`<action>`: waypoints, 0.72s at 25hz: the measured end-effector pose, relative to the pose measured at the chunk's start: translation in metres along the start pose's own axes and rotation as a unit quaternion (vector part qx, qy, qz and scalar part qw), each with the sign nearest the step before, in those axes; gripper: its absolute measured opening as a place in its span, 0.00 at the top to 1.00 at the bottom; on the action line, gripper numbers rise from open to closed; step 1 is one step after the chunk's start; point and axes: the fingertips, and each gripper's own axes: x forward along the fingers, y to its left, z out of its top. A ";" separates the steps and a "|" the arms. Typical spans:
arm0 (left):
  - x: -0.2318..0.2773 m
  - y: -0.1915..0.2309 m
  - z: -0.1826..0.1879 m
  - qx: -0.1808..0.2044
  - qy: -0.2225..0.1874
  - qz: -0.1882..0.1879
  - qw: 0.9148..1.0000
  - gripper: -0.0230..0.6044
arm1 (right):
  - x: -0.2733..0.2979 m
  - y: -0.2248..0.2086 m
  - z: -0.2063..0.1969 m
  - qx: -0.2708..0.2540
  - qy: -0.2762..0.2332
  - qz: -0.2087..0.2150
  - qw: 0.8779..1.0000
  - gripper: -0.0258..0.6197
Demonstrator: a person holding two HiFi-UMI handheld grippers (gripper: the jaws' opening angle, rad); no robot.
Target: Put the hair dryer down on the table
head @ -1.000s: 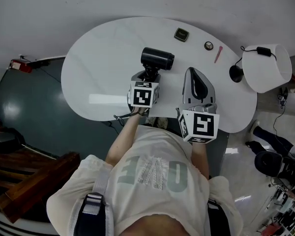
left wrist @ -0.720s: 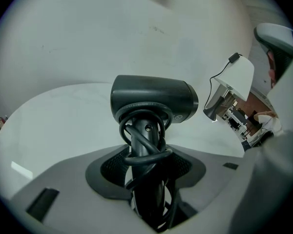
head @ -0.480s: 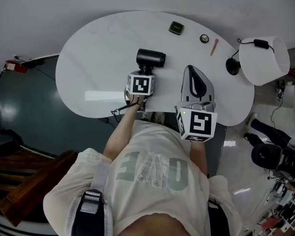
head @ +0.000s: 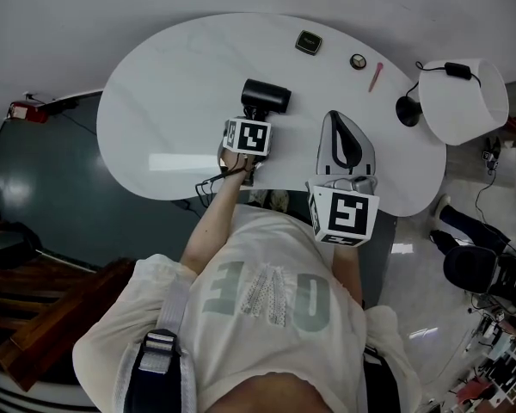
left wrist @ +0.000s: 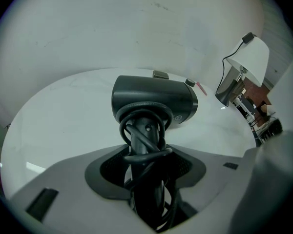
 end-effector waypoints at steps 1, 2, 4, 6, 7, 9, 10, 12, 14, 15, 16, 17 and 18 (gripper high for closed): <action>0.000 0.000 0.000 0.003 0.002 0.001 1.000 0.61 | -0.001 0.000 0.000 0.001 0.000 0.001 1.000 0.96; 0.001 0.000 -0.001 0.006 0.006 0.003 1.000 0.61 | -0.001 0.001 -0.001 0.002 0.001 0.003 1.000 0.96; 0.002 -0.002 -0.002 0.019 0.018 0.010 1.000 0.61 | -0.001 0.003 -0.002 0.004 0.003 0.007 1.000 0.96; 0.003 -0.004 -0.003 0.028 0.019 0.019 0.999 0.61 | -0.002 0.006 -0.003 0.005 0.003 0.011 1.000 0.96; 0.003 -0.004 -0.003 0.028 0.017 0.022 0.999 0.61 | -0.003 0.008 -0.003 0.005 0.003 0.014 1.000 0.96; 0.002 -0.003 -0.003 0.024 0.014 0.027 0.999 0.61 | -0.004 0.010 -0.003 0.005 0.002 0.020 1.000 0.96; 0.002 -0.003 -0.003 0.020 0.014 0.030 0.999 0.61 | -0.005 0.011 -0.003 0.005 0.002 0.021 1.000 0.96; 0.001 -0.001 -0.003 0.009 0.013 0.039 0.999 0.59 | -0.007 0.011 -0.003 0.006 0.000 0.022 1.000 0.96; 0.000 0.000 -0.003 0.000 0.006 0.043 0.999 0.57 | -0.008 0.010 -0.002 0.008 -0.001 0.022 1.000 0.96; -0.002 -0.001 -0.001 -0.002 0.000 0.041 0.999 0.55 | -0.009 0.010 -0.002 0.009 -0.002 0.022 1.000 0.96; -0.005 -0.001 0.000 -0.004 -0.006 0.040 0.999 0.54 | -0.010 0.010 -0.001 0.010 -0.003 0.022 1.000 0.96; -0.009 -0.002 0.003 -0.004 -0.014 0.038 0.999 0.53 | -0.011 0.010 -0.001 0.010 -0.003 0.023 1.000 0.96; -0.015 -0.003 0.007 -0.005 -0.023 0.037 0.999 0.53 | -0.012 0.011 -0.001 0.011 -0.004 0.023 1.000 0.96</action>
